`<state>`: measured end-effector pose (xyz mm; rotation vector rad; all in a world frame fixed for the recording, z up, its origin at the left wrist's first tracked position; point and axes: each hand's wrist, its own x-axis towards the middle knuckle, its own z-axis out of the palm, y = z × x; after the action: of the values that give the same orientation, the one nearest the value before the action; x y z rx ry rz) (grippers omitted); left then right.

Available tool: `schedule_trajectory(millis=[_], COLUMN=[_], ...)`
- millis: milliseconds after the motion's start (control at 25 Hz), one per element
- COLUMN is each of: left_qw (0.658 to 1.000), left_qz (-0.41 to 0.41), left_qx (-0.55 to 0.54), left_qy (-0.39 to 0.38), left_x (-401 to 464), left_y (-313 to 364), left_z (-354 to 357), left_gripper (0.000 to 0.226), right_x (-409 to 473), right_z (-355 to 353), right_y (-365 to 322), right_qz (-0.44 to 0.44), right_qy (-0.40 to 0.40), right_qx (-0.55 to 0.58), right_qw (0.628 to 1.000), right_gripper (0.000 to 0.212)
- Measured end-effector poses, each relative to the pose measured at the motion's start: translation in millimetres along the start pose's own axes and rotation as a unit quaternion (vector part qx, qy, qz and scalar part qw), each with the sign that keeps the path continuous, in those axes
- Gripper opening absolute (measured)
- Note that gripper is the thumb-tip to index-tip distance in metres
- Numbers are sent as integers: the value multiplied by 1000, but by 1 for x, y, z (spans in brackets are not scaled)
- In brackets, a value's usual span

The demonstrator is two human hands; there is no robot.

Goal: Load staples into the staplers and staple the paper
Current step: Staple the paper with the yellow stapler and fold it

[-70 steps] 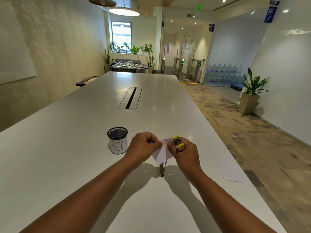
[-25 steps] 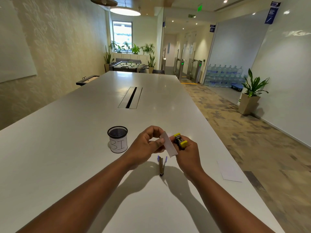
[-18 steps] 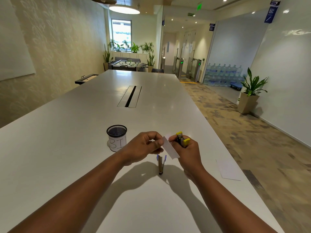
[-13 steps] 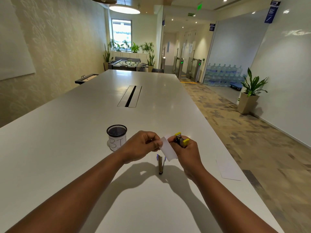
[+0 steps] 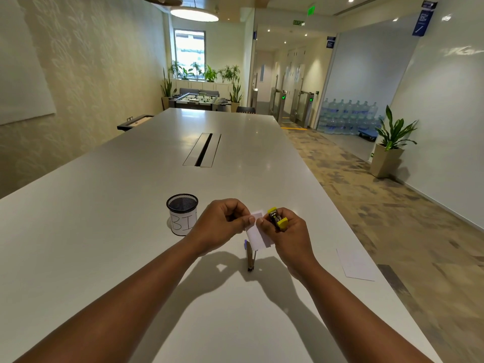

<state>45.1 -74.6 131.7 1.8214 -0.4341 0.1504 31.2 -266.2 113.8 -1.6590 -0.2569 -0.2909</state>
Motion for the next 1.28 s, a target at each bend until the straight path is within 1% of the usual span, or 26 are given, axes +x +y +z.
schedule_trajectory(millis=[200,280,360,560,680,880,1120,1200,1280], left_qw=[1000,999,998,997,997,998,998,999,999], left_qz=[-1,5,2,-10,-12,-7,-8,-14,-11], left_qx=[-3,8,13,-16,-23,-4,14,15,36], left_qy=[29,43,56,74,71,66,66,49,11], left_x=[-2,-2,-3,-2,-2,-3,-2,-2,0], left_y=[0,0,0,2,1,-1,-3,-3,-1], left_z=[4,6,8,10,9,8,10,8,3], left_gripper=[7,8,9,11,11,11,10,10,14], right_x=[-1,-3,-4,-4,-4,-5,-5,-6,-7], right_z=[0,0,1,1,2,3,5,6,4], right_y=[1,0,1,2,1,0,-2,0,2], right_qz=[6,3,4,11,15,25,22,21,16], right_qy=[19,8,-2,-7,-8,-13,-28,-32,-27], right_qx=[-6,-7,-1,14,13,15,24,15,5], right_qw=[1000,1000,1000,1000,1000,1000,999,999,999], right_gripper=[15,11,13,11,12,14,22,22,22])
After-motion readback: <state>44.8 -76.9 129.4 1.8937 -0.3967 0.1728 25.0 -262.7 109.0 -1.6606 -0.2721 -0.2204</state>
